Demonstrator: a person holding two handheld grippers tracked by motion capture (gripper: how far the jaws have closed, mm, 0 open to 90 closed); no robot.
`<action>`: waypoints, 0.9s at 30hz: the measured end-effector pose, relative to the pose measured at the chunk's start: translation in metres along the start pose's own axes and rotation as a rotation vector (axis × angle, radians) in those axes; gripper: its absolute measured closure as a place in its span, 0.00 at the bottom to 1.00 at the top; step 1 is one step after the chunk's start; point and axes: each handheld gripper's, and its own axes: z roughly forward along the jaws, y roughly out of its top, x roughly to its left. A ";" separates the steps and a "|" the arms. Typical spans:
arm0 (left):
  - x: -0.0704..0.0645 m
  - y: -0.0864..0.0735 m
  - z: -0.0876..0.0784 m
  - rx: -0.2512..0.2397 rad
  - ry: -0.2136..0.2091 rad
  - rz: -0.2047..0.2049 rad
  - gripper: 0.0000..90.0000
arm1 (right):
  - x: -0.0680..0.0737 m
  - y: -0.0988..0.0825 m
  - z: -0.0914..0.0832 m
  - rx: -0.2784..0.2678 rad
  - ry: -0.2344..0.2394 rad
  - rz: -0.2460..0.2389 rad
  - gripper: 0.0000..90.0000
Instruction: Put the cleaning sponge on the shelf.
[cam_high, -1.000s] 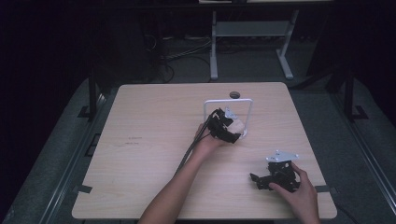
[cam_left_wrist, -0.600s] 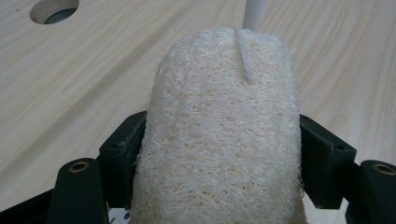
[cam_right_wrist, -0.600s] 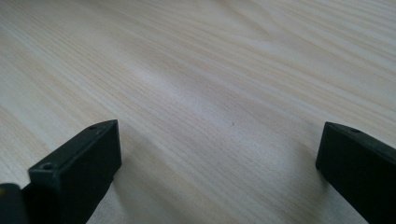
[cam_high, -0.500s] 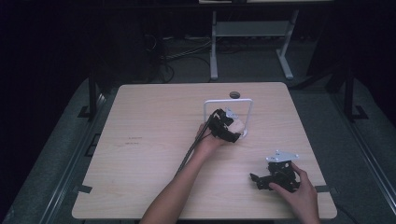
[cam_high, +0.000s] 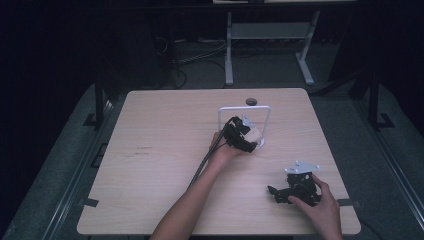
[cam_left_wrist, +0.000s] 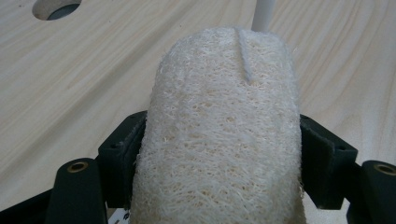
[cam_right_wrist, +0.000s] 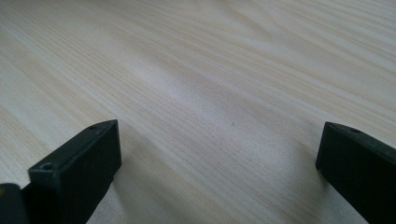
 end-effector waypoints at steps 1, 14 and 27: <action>0.000 0.000 0.000 -0.001 0.000 0.001 0.29 | 0.000 0.000 0.000 0.001 0.000 0.001 0.00; 0.002 0.000 -0.001 -0.006 0.027 -0.007 0.25 | 0.000 0.000 0.000 0.001 0.001 0.001 0.00; -0.003 0.003 -0.014 -0.050 0.041 -0.011 0.25 | 0.000 0.000 0.000 0.000 0.001 0.003 0.00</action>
